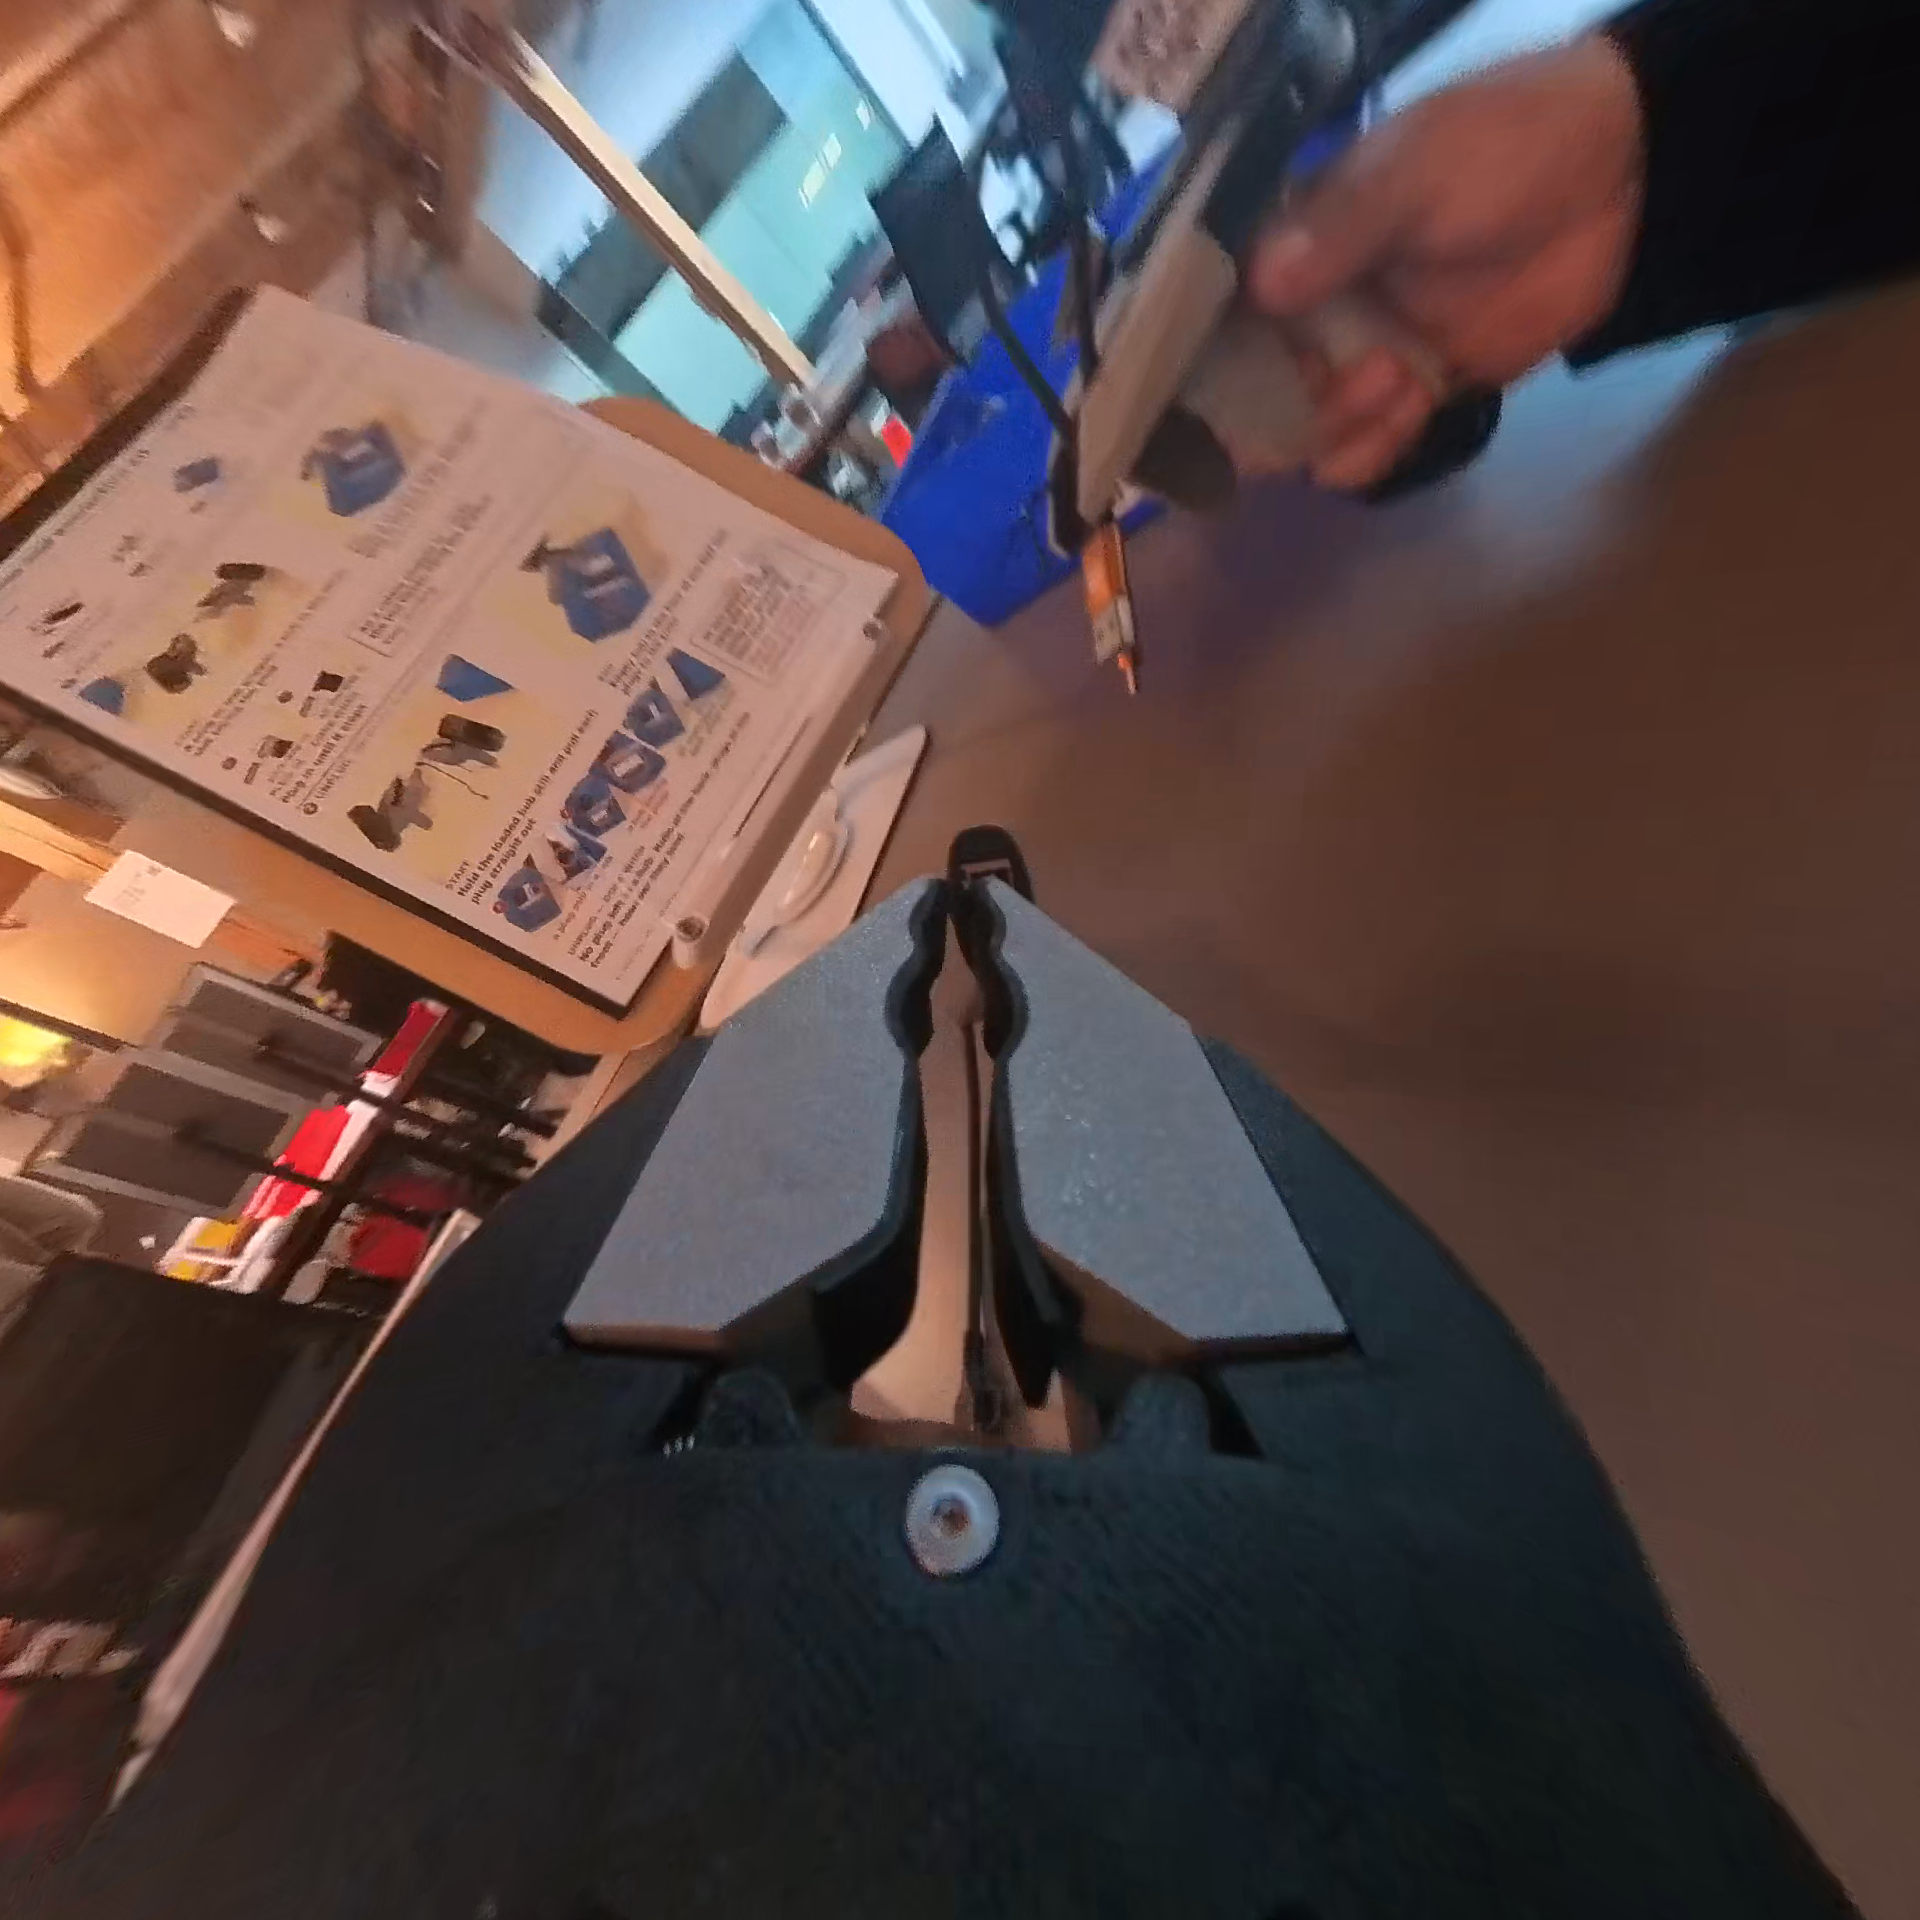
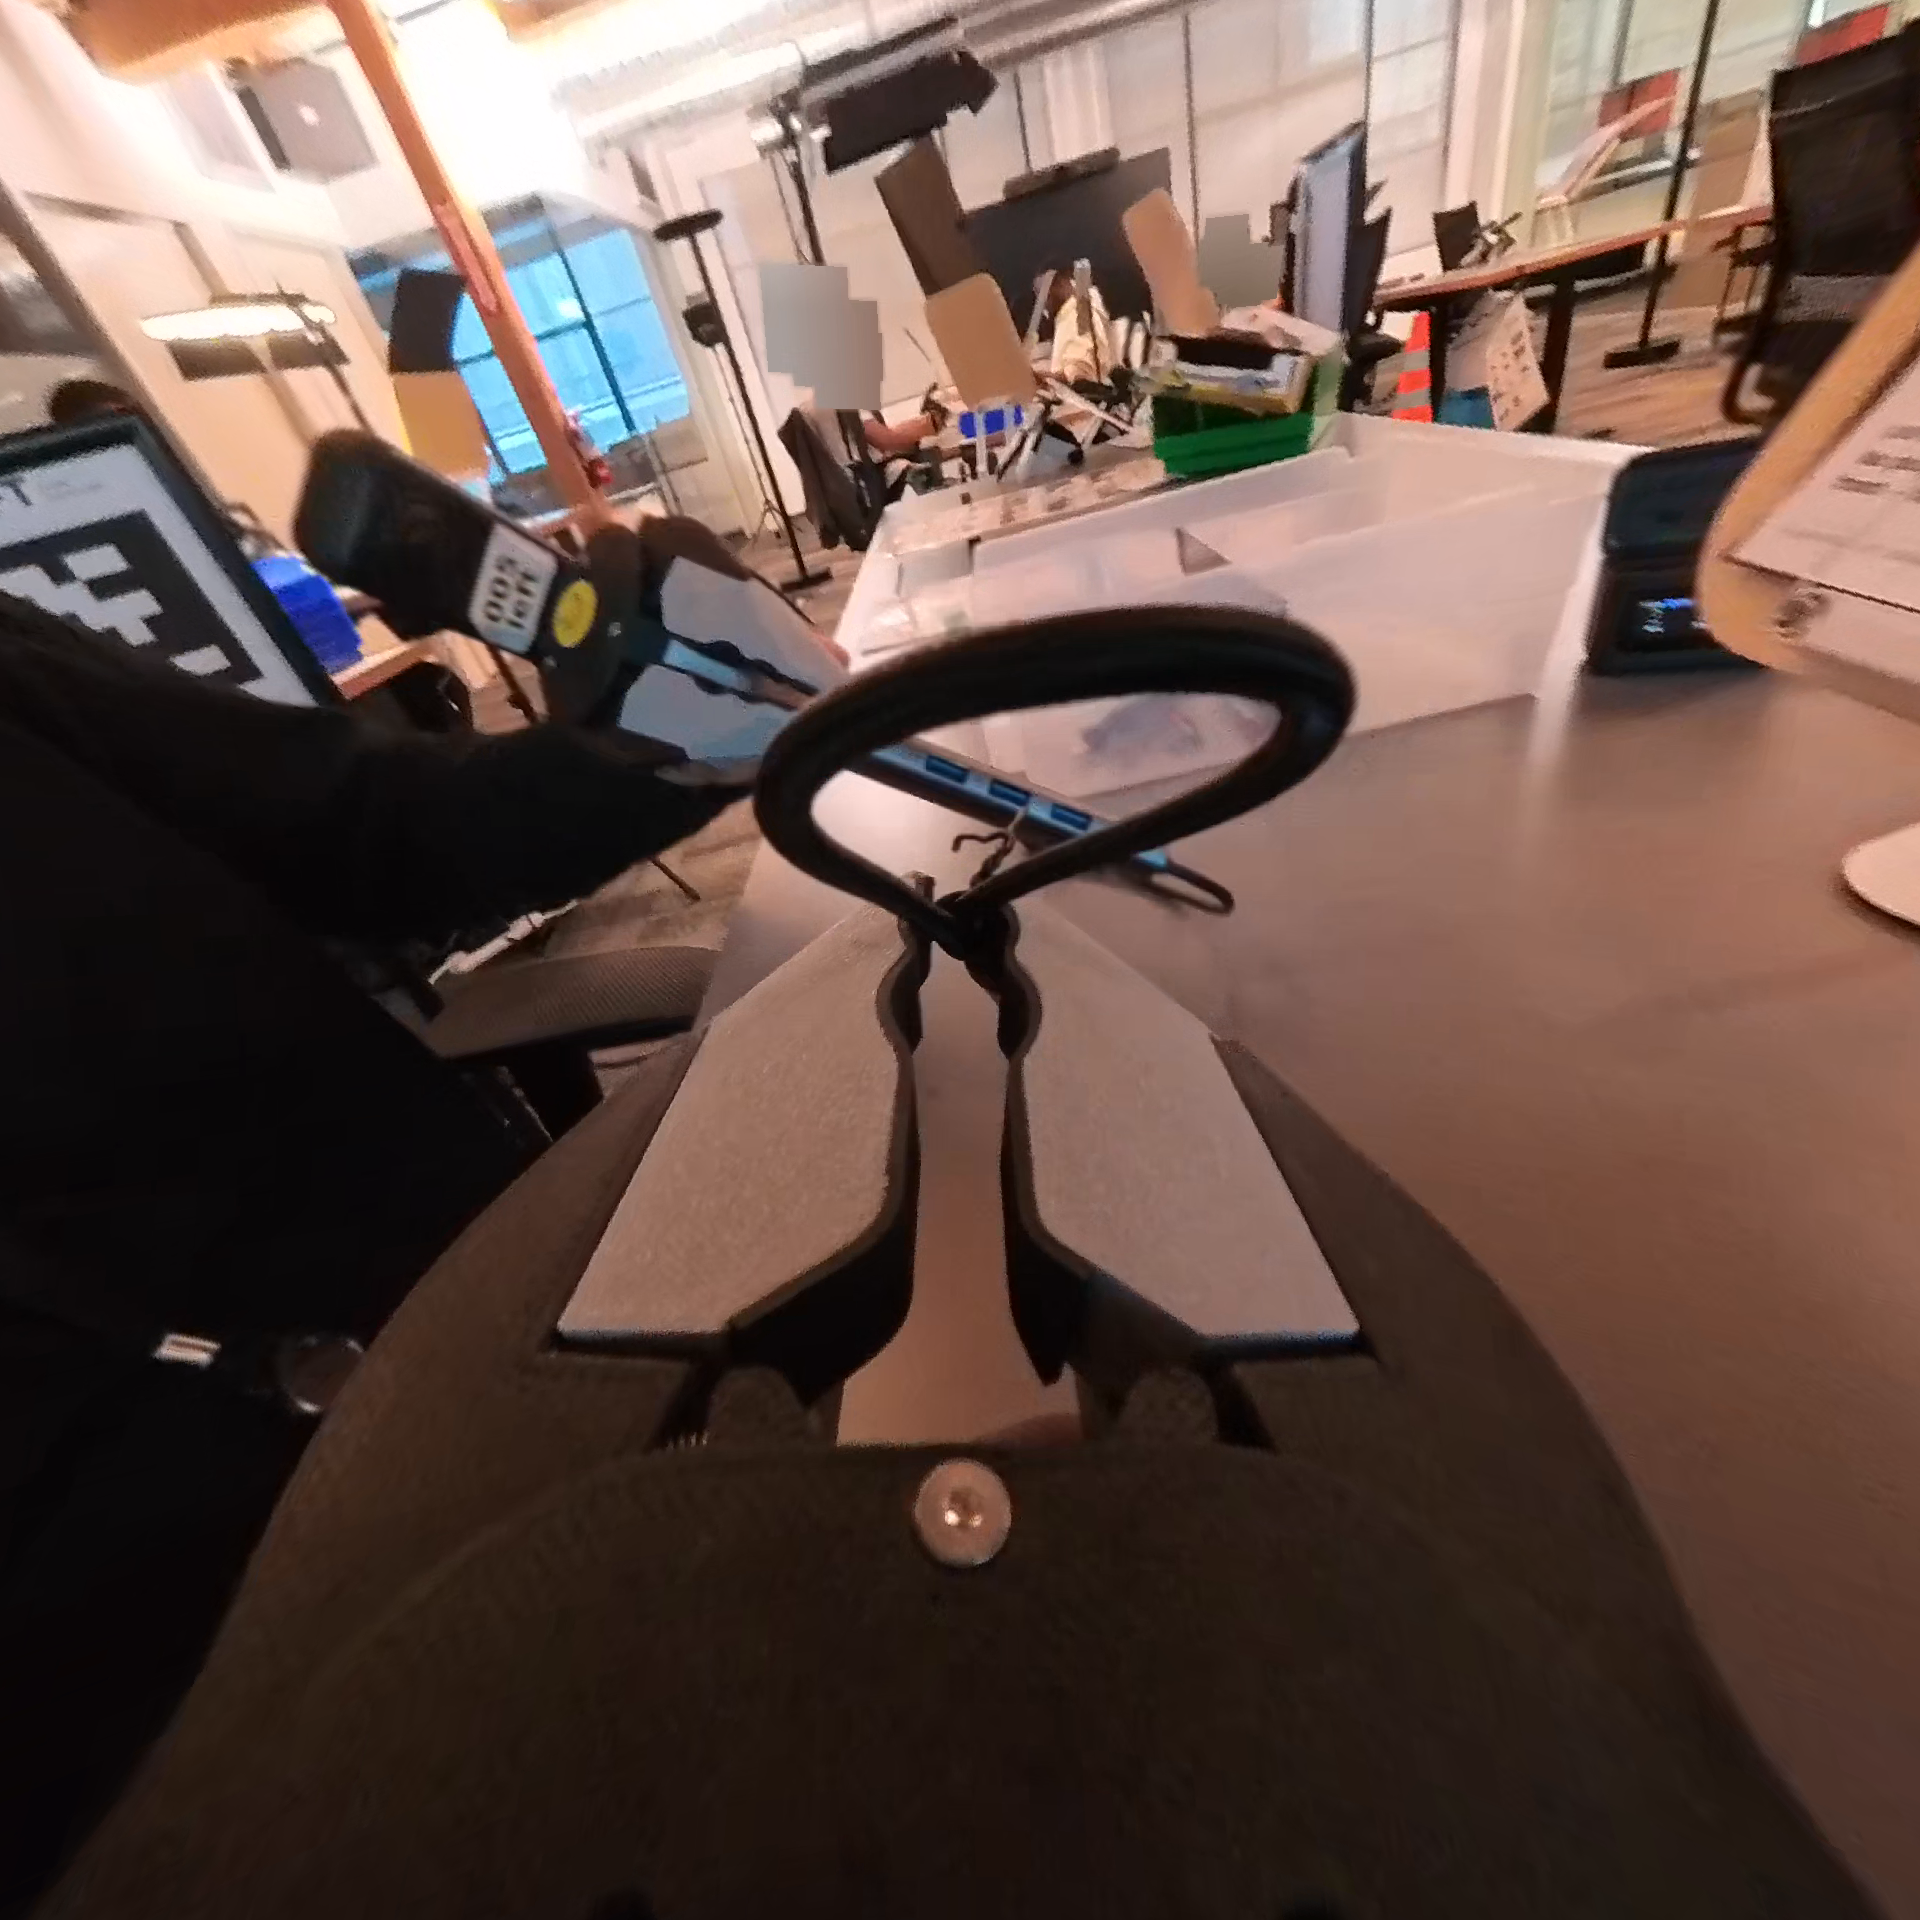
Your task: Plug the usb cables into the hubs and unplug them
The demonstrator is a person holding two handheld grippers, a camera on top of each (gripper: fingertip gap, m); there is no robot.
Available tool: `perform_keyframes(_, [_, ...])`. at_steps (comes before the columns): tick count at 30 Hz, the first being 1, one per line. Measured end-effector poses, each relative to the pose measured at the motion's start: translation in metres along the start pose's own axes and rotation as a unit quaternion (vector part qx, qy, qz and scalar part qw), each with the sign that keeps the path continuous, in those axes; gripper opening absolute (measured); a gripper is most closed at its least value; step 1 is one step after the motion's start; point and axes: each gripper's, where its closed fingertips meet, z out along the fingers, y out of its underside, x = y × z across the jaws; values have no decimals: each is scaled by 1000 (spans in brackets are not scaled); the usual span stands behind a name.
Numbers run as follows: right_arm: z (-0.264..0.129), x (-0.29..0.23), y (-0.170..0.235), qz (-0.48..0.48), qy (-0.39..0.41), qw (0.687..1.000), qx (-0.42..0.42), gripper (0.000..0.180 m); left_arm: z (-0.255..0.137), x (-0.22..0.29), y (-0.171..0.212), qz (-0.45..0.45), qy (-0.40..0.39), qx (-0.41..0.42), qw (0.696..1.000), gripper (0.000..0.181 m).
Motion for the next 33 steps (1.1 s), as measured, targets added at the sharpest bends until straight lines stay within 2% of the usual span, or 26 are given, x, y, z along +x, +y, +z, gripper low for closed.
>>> perform_keyframes(1, [7, -4, 0, -1, -5, 1000, 7, 7, -1, -1, -3, -18, -5, 19, 1000, 1])
perform_keyframes(6, [21, -5, 13, -35, 9, 999, -29, 7, 1, 5, -19, -111, -15, 86, 990, 1])
perform_keyframes(9, [13, -9, 16, -28, -16, 999, -37, 7, 0, 2, -17, -215, 10, 118, 969, 1])
perform_keyframes(13, [9, -14, 19, -100, -1, 993, -67, 7, -7, -4, -6, -320, 67, 144, 934, 2])
perform_keyframes(17, [21, -27, 37, -172, -13, 978, -115, 7, -20, 15, -8, -274, 143, 165, 937, 2])
perform_keyframes(20, [32, -23, 55, -207, 7, 966, -157, 7, -23, 27, -7, -241, 171, 164, 941, 2])
perform_keyframes(27, [41, -12, 62, -272, 66, 943, -180, 7, -21, 33, -3, -264, 187, 173, 930, 3])
perform_keyframes(33, [44, -15, 62, -311, 77, 929, -186, 7, -15, 37, -2, -264, 200, 165, 929, 3])
